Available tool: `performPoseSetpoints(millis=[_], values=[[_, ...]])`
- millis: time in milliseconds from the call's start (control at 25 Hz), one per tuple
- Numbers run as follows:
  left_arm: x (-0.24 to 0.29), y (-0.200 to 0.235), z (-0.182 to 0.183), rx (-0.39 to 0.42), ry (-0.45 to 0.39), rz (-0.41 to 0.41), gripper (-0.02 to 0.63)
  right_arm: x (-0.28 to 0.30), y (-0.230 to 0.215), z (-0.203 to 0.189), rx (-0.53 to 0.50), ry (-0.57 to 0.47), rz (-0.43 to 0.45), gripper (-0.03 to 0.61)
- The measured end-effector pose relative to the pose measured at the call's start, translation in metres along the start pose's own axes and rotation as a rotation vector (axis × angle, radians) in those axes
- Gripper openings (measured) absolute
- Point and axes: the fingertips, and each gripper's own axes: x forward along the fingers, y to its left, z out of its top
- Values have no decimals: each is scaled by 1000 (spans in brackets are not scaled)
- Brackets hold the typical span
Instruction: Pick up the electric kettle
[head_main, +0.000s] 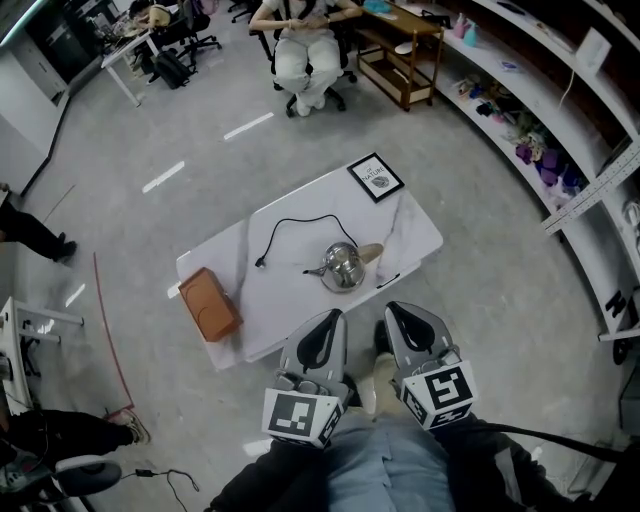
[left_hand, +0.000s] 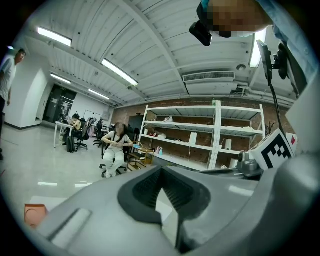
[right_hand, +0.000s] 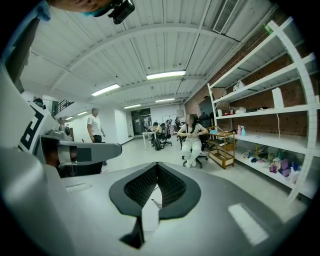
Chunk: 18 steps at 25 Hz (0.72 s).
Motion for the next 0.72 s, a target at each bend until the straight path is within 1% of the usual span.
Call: performPoseSetpoints(millis=[160, 360, 520, 720], values=[[29, 2, -3, -5, 12, 17, 1, 15, -26, 3, 12, 8, 10, 26], [66, 8, -10, -22, 51, 47, 1, 39, -59, 3, 23, 31, 31, 26], [92, 17, -7, -14, 68, 85, 1, 61, -79, 7, 34, 45, 70, 26], [123, 31, 4, -3, 71, 161, 1, 92, -102, 19, 27, 34, 137, 26]])
